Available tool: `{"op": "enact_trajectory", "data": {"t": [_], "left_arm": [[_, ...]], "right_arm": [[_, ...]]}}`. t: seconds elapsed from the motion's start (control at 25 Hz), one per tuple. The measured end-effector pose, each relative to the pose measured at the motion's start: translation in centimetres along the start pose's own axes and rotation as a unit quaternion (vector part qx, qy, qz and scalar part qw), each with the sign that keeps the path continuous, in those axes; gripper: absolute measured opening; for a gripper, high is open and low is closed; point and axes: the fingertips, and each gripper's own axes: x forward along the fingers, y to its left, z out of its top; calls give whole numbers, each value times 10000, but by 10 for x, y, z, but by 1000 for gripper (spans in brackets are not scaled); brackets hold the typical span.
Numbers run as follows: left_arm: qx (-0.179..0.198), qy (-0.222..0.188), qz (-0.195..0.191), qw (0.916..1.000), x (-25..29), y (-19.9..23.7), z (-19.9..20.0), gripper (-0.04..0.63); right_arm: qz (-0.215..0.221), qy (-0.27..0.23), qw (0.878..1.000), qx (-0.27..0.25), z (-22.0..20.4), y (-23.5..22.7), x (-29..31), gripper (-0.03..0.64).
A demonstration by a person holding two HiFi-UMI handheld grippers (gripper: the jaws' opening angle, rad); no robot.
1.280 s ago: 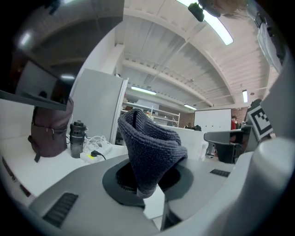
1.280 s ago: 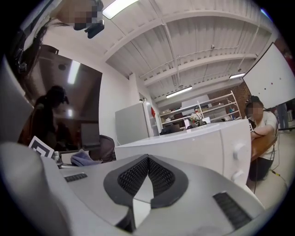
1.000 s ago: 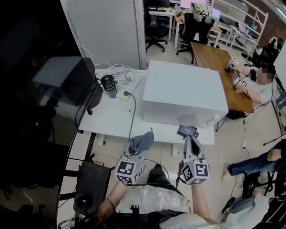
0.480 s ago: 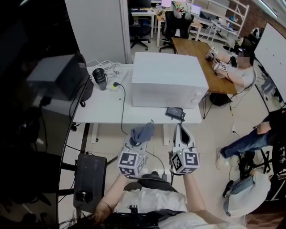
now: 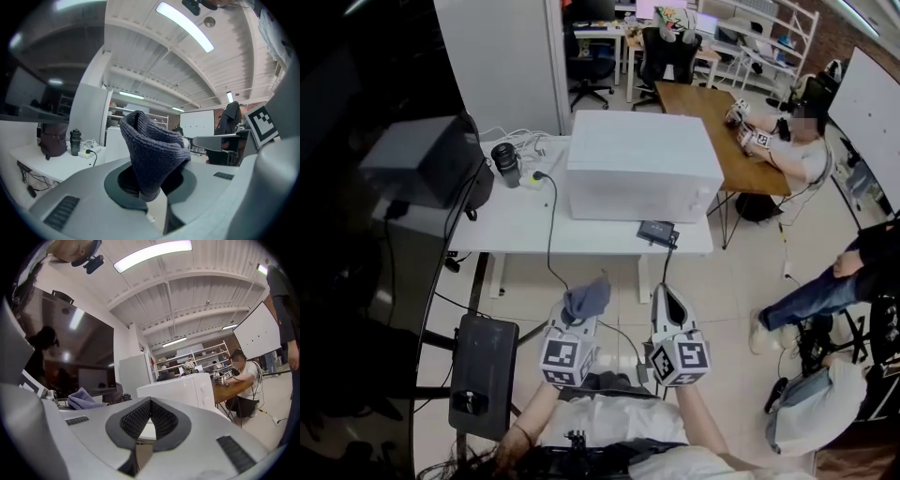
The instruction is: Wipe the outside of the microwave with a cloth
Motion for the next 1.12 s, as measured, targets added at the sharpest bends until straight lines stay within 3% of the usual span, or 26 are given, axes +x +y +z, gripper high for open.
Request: {"op": "enact_trajectory", "data": {"t": [0.32, 0.56, 1.12], "left_arm": [[96, -5, 18, 10000, 3, -23, 1, 48], [121, -33, -34, 9999, 5, -35, 2, 48], [156, -11, -29, 9999, 0, -42, 5, 48]], "right_arm": [[76, -278, 9995, 156, 7, -6, -21, 14], [319, -88, 9994, -62, 0, -2, -27, 12], [478, 76, 9988, -27, -5, 5, -28, 11]]}}
